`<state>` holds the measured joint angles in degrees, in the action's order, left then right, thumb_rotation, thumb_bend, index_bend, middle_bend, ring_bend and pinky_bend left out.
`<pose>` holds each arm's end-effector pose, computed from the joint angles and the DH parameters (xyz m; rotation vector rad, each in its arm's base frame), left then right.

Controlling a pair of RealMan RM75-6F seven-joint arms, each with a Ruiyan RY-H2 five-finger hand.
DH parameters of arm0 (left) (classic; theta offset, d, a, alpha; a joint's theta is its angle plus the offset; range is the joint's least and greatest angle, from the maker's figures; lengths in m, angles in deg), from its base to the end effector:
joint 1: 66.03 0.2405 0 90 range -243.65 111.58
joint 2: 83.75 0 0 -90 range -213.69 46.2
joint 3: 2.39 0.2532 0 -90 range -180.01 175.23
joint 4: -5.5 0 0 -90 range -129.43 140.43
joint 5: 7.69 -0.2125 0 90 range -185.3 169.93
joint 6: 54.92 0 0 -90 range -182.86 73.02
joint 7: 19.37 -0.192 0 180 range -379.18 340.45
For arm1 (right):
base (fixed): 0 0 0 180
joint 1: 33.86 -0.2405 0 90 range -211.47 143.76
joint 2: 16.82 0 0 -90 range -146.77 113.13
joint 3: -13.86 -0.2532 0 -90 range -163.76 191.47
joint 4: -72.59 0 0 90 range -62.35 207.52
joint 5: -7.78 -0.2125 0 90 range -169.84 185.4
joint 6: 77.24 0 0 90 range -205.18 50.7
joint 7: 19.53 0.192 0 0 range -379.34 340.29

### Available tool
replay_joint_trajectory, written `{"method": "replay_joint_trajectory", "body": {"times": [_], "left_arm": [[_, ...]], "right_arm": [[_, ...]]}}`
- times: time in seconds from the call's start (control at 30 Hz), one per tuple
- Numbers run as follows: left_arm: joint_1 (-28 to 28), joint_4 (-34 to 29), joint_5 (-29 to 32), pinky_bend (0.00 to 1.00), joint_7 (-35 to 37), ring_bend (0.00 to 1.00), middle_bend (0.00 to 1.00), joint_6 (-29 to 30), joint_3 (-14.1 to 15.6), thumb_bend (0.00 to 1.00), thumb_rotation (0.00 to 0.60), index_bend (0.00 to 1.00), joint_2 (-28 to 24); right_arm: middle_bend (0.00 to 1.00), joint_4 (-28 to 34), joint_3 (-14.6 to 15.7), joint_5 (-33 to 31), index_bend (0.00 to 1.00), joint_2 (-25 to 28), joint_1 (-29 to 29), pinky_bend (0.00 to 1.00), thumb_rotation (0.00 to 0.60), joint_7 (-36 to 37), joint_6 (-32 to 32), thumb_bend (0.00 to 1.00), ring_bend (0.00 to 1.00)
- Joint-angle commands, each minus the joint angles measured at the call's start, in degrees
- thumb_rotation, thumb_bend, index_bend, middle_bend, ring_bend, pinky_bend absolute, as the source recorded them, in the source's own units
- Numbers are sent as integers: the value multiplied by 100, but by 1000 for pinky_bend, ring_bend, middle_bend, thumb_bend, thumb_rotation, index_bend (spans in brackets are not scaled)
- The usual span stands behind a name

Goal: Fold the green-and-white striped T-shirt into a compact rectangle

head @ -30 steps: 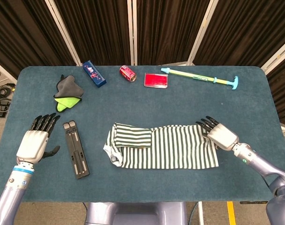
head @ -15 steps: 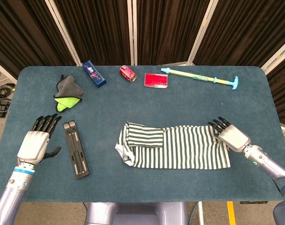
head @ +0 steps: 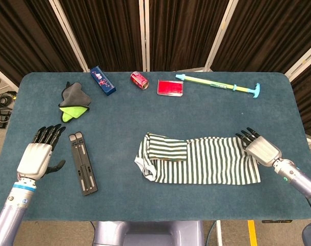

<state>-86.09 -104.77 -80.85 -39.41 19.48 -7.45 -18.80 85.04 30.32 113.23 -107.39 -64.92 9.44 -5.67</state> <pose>-0.2111 0.2898 0.1040 -1.5674 -0.9449 -0.8956 -0.3638 -0.3805 0.0838 2.1772 -0.3493 0.4487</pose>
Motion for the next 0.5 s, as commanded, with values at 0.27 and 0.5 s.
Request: {"method": "replay_joint_trajectory", "body": {"times": [0.27, 0.5], "left_arm": [[-1, -12, -9, 0, 23, 0, 0, -29, 3, 285, 600, 0, -11], [-21, -7, 25, 0, 98, 0, 0, -102, -9, 286, 600, 0, -35]], "right_arm": [[51, 328, -129, -60, 723, -4, -165, 0, 600, 196, 222, 385, 0], [42, 1102, -292, -59, 727, 159, -608, 0, 600, 228, 408, 384, 0]]}}
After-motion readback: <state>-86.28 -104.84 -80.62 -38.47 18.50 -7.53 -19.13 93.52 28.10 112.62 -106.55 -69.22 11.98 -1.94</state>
